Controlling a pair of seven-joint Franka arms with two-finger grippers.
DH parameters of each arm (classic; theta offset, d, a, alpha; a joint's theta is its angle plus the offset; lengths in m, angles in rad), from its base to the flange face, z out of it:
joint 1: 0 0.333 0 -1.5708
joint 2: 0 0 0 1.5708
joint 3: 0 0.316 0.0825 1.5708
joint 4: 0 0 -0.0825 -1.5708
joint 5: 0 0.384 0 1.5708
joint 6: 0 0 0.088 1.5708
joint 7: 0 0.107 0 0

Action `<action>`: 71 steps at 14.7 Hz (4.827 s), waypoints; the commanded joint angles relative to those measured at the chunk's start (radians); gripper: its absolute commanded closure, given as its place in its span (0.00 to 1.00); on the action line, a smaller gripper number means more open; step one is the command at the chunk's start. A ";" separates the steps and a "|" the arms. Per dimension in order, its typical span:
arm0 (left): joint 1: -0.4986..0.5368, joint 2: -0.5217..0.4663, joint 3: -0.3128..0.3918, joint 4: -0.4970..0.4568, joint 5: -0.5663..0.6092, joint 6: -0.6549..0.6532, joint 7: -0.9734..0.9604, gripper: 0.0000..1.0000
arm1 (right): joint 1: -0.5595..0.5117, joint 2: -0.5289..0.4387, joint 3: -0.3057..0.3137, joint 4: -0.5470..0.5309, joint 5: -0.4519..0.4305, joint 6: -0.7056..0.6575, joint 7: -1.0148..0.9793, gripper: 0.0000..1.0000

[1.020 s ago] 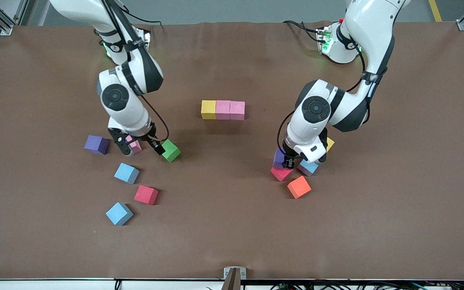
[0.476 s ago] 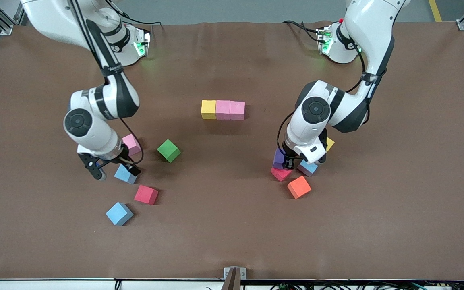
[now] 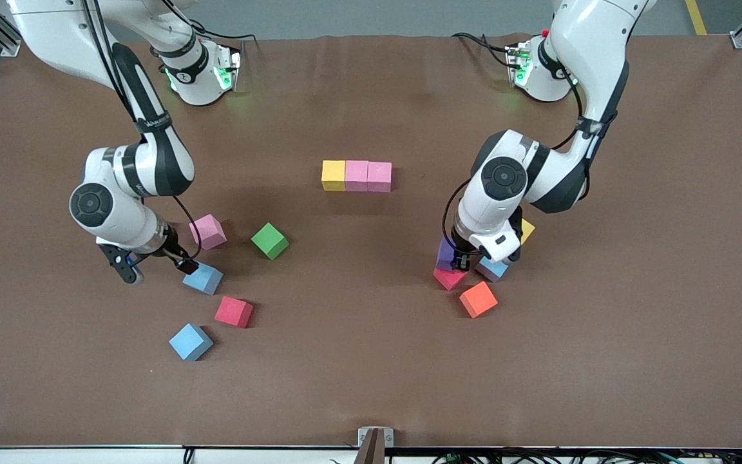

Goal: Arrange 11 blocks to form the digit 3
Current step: 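Move the right gripper to a pink cube beside the purple cube, then grasp the pink cube with the right gripper, then carry the pink cube toward the yellow cube with the right gripper, then lower the pink cube beside the yellow cube with the right gripper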

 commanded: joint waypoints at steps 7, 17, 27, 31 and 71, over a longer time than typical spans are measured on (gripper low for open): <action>-0.006 0.014 0.003 0.038 -0.008 -0.018 -0.006 0.68 | 0.018 -0.114 0.021 -0.237 -0.007 0.140 0.237 0.00; -0.006 0.011 0.003 0.039 -0.010 -0.020 -0.006 0.68 | 0.033 -0.108 0.021 -0.301 -0.007 0.248 0.257 0.05; -0.004 0.014 0.003 0.061 -0.010 -0.060 -0.006 0.68 | 0.053 -0.112 0.029 -0.298 -0.004 0.248 0.268 0.96; -0.002 0.014 0.003 0.062 -0.011 -0.060 -0.006 0.68 | 0.116 -0.187 0.030 -0.265 -0.006 0.129 0.140 0.98; 0.004 0.016 0.003 0.070 -0.010 -0.063 -0.004 0.68 | 0.635 0.107 0.036 0.073 0.001 0.081 -0.196 1.00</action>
